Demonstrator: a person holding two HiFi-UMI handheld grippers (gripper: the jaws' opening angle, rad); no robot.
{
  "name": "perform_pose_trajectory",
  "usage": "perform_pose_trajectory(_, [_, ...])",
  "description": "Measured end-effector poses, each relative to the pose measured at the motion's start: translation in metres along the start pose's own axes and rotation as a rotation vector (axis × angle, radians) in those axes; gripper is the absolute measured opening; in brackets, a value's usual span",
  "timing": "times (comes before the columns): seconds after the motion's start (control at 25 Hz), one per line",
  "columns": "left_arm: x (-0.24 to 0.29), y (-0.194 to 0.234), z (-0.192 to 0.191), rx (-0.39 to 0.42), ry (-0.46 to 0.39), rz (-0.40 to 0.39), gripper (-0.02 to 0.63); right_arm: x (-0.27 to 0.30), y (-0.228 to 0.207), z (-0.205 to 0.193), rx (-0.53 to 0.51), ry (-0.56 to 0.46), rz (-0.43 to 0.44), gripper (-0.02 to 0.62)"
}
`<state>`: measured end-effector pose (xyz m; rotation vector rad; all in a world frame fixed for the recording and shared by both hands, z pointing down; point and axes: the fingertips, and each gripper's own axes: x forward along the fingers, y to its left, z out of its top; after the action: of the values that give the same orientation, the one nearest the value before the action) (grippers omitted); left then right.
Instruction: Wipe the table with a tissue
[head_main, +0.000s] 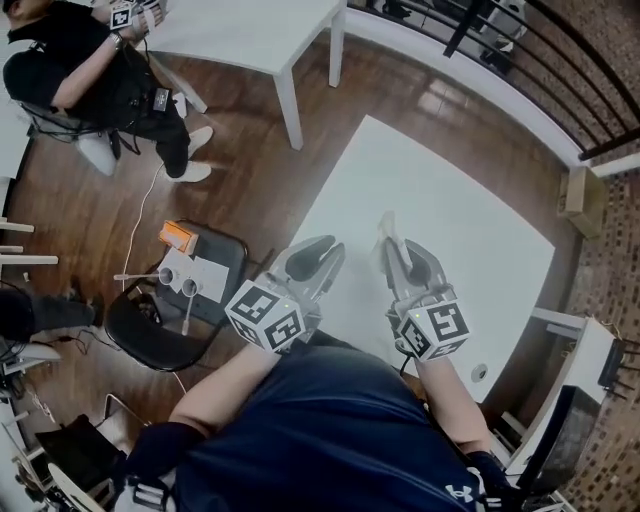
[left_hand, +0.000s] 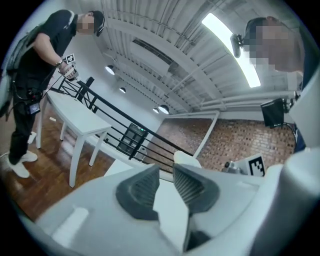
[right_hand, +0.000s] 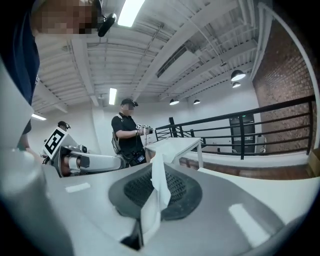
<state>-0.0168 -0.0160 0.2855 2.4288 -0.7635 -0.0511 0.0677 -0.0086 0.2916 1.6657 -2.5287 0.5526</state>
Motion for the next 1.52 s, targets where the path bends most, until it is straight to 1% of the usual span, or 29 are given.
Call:
perform_pose_trajectory(0.12, [0.005,-0.03,-0.008,0.037,0.0,0.004,0.084,-0.031,-0.007,0.009,0.017,-0.065,0.003,0.015])
perform_pose_trajectory(0.24, [0.002,-0.044,-0.009,0.045,-0.007,0.009,0.084,-0.045,-0.007,0.016,0.022,-0.091,0.004,0.015])
perform_pose_trajectory(0.52, [-0.007,-0.048,-0.016,0.042,-0.016,0.046,0.084,-0.054,-0.011,0.02,0.006,-0.118,0.006,0.015])
perform_pose_trajectory(0.76, [-0.007,-0.061,-0.011,0.072,-0.035,0.035,0.084,-0.063,-0.004,0.03,-0.037,-0.142,0.034,0.015])
perform_pose_trajectory(0.88, [-0.005,-0.063,-0.009,0.074,-0.043,0.036,0.084,-0.063,-0.001,0.035,-0.055,-0.15,0.048,0.015])
perform_pose_trajectory(1.52, [-0.016,-0.063,-0.011,0.071,-0.055,0.047,0.084,-0.067,0.016,0.038,-0.065,-0.162,0.081,0.015])
